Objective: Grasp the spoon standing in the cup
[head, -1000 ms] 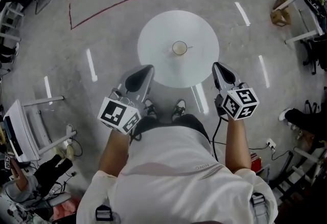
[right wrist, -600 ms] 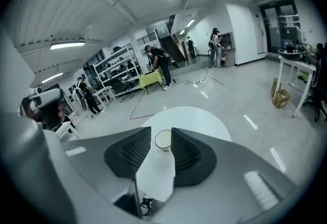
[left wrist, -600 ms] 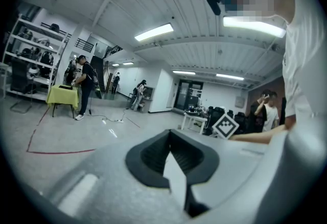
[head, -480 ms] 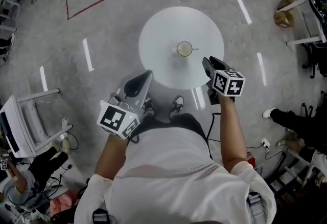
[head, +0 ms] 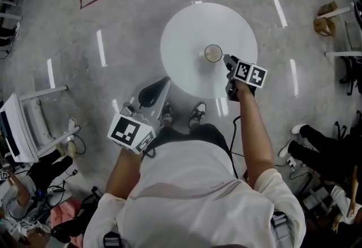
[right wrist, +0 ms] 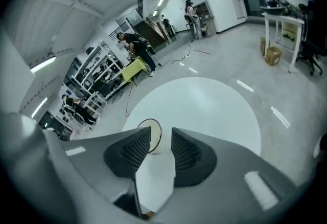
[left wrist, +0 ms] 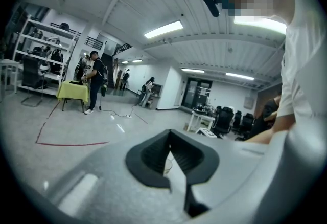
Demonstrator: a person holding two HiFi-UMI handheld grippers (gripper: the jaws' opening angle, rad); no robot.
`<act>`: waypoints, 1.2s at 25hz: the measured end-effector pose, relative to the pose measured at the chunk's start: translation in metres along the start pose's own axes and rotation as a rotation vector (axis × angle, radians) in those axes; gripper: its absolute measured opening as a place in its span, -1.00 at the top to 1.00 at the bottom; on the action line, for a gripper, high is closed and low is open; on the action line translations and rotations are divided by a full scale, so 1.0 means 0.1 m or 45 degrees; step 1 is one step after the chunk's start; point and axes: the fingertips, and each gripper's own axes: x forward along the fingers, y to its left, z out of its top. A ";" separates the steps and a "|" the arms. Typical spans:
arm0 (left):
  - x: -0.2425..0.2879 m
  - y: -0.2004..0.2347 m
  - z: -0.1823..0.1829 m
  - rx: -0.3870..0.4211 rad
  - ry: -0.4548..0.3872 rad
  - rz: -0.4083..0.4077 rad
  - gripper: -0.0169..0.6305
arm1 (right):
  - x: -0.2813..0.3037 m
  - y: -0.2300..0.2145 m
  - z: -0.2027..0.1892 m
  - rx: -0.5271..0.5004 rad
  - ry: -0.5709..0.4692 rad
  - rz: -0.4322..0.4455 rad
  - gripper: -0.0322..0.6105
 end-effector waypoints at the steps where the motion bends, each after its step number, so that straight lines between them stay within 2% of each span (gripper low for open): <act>1: 0.00 0.02 -0.01 -0.004 0.002 0.006 0.95 | 0.05 -0.03 0.00 0.044 0.007 0.011 0.49; 5: -0.01 0.07 -0.02 -0.016 0.014 0.024 0.95 | 0.20 -0.05 -0.02 0.119 0.049 0.036 0.50; 12: -0.01 0.11 0.00 -0.016 0.011 0.025 0.95 | 0.20 0.05 0.03 0.146 0.029 0.051 0.87; 22: -0.07 0.01 0.20 0.032 -0.044 -0.042 0.95 | -0.66 0.44 0.24 0.055 -0.202 0.092 0.87; 30: -0.17 -0.25 0.48 0.073 -0.111 -0.164 0.95 | -1.66 0.89 0.35 0.019 -0.459 0.210 0.87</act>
